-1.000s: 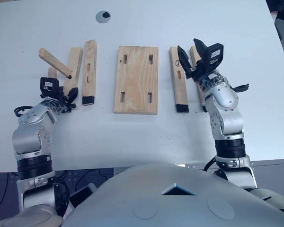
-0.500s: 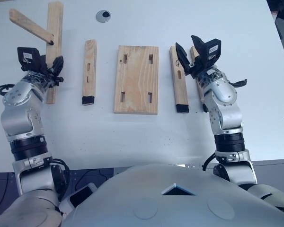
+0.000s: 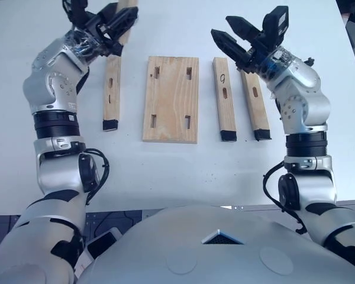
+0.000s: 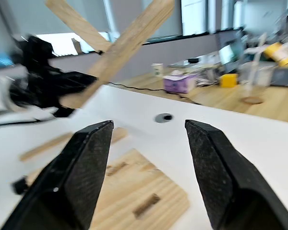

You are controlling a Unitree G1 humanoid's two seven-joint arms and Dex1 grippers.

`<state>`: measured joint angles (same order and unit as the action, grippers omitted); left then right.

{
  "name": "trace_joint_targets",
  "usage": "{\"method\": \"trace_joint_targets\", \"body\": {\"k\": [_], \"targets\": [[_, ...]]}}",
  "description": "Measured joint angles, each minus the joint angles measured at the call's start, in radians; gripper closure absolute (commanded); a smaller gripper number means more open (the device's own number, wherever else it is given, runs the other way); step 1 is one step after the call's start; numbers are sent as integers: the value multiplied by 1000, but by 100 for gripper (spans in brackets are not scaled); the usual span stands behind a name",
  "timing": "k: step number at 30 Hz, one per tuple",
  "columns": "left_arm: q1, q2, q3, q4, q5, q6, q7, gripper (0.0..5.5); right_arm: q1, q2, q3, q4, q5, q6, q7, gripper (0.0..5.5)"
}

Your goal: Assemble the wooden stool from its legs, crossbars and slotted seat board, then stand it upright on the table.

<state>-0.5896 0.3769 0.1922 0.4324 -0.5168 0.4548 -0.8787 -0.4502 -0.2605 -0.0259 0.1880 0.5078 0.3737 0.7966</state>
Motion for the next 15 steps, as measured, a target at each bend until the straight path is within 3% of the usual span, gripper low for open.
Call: {"method": "trace_joint_targets", "body": {"k": [5, 8, 15], "targets": [[-13, -72, 29, -54, -219, 238, -81, 349, -110, 29, -147, 10, 350, 373, 4, 275], [-14, -109, 40, -146, -345, 359, -105, 349, -161, 90, -243, 26, 533, 531, -74, 223], [1, -113, 39, -205, -406, 437, -107, 349, -198, 98, -247, 16, 594, 609, -149, 126]]}}
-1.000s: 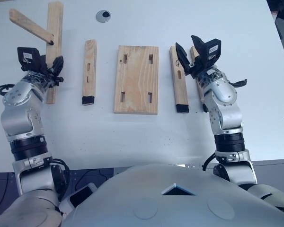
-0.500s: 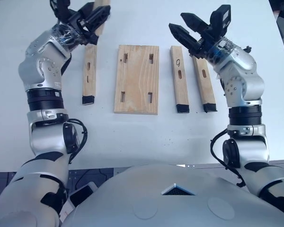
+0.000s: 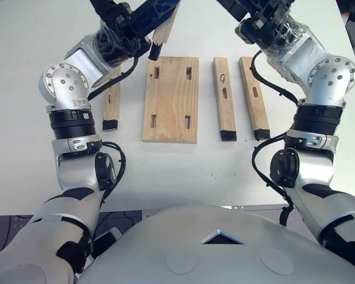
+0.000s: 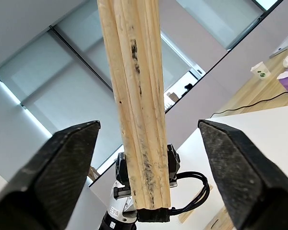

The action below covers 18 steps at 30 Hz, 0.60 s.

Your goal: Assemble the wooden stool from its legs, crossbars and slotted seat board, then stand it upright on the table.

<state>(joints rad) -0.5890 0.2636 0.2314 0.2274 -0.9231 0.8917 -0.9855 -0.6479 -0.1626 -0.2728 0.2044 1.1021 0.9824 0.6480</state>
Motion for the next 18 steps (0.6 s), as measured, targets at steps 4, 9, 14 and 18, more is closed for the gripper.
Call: {"method": "trace_joint_targets", "body": {"k": [4, 9, 14, 18], "targets": [[11, 0, -14, -7, 1, 0, -2, 349, -28, -1, 1, -1, 7, 16, -10, 122], [40, 2, -30, -31, -2, 17, -19, 349, -56, 0, 6, -1, 27, 49, -9, 122], [43, 2, -32, -45, -22, 34, -27, 349, -75, 0, 20, 4, 28, 68, -4, 141], [49, 1, -30, -53, -44, 48, -27, 349, -76, 0, 31, 17, 27, 72, 3, 206]]}}
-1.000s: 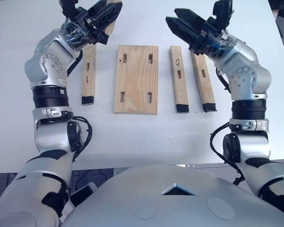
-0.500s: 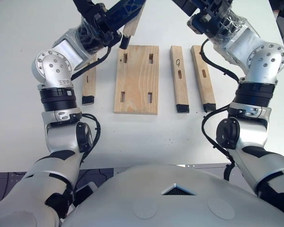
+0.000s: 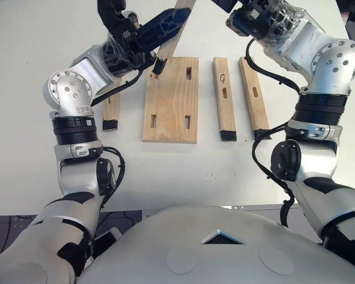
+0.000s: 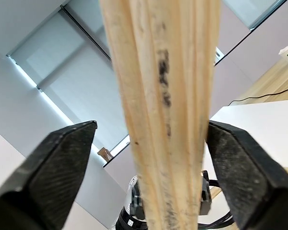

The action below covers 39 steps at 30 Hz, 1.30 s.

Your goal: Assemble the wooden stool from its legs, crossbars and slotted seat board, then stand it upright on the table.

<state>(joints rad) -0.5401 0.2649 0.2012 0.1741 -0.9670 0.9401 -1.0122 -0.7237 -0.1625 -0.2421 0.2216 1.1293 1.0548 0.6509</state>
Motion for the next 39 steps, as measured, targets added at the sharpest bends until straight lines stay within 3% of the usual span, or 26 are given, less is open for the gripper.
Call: {"method": "trace_joint_targets", "body": {"k": [8, 23, 24, 35, 39], "targets": [[17, 3, 0, -22, -29, 34, 1, 349, -12, -1, 11, 25, -3, -1, 27, 329], [57, 5, -8, -40, -20, -3, 14, 349, -30, -2, 27, 87, -60, -1, 91, 334], [57, 5, -12, -40, -15, -9, 15, 313, -30, -3, 27, 88, -65, -3, 92, 334], [123, 109, -2, 65, 68, -33, -19, 143, 60, -10, 49, 26, -190, -127, 110, 338], [159, 129, 47, 100, 112, -124, 8, 139, 128, -41, 108, -27, -288, -221, 153, 339]]}}
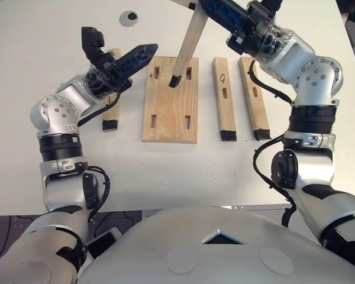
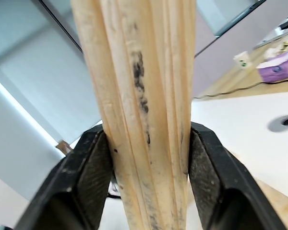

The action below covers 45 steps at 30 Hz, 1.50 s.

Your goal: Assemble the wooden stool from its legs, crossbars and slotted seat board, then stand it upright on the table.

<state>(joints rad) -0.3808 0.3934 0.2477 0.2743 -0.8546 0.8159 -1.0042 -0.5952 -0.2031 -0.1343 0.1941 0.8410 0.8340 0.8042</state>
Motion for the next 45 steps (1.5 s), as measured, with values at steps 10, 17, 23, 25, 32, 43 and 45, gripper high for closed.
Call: {"method": "trace_joint_targets", "body": {"k": [10, 17, 23, 25, 32, 43, 45], "targets": [[9, -18, 170, 170, 52, -202, 214, 139, 200, -51, 98, -184, -90, -88, 97, 340], [-74, 26, 216, 269, 52, -236, 229, 139, 279, -44, 178, -195, -146, -149, 115, 341], [-77, 24, 209, 274, 67, -236, 225, 139, 287, -43, 206, -189, -176, -219, 141, 343], [-77, 23, 209, 273, 68, -236, 221, 139, 287, -43, 211, -187, -182, -232, 146, 343], [-61, 10, 207, 266, 68, -236, 207, 139, 274, -46, 230, -157, -204, -281, 186, 344], [-48, -9, 189, 265, 74, -236, 194, 139, 272, -89, 267, -181, -260, -363, 264, 344], [-48, -10, 188, 265, 84, -236, 191, 139, 272, -90, 267, -191, -262, -363, 272, 345]]}}
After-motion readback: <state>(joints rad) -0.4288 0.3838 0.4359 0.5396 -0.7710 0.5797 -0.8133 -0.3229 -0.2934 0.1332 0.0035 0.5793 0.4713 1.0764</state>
